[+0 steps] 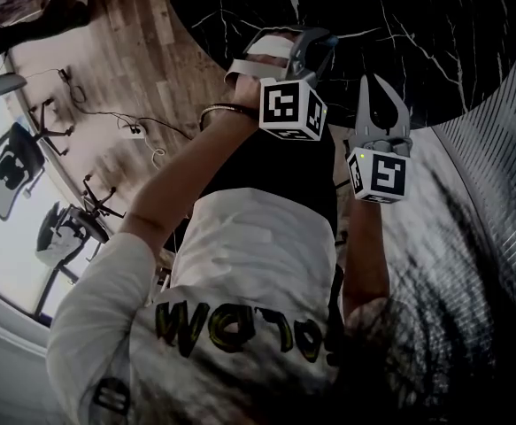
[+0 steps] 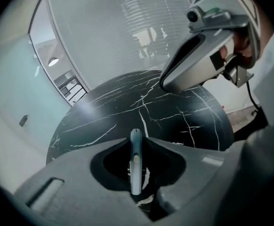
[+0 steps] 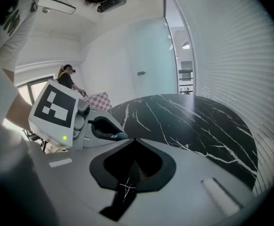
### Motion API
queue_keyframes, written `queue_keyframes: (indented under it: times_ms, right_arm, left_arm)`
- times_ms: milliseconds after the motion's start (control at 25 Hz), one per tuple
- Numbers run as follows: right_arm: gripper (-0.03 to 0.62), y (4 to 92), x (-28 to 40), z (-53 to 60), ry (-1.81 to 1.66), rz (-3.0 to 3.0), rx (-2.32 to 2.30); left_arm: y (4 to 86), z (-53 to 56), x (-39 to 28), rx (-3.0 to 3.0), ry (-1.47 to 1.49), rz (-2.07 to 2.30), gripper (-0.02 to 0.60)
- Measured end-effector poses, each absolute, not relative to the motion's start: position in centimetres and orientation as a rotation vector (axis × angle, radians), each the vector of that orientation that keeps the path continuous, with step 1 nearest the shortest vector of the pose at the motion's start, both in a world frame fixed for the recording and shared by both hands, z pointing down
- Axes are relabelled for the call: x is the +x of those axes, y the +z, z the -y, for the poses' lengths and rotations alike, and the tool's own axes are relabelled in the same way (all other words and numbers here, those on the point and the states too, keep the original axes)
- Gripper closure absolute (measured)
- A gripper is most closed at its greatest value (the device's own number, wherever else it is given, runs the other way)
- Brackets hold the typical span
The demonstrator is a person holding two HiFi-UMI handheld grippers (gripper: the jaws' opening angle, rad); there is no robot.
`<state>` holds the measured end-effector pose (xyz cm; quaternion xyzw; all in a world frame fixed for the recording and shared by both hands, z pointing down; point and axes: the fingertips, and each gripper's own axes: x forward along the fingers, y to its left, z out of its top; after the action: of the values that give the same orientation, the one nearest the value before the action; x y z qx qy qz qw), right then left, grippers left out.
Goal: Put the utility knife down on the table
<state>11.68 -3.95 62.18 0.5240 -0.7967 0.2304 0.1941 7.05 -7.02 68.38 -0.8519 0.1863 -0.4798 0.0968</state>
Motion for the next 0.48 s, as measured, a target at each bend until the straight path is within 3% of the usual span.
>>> queue_keyframes:
  times_ms: [480]
  right_arm:
    - [0.592,63.2,12.1,3.5,0.667,2.211,1.478]
  left_arm:
    - [71.0,7.7,7.9,-2.403,-1.472,-0.447,0.511]
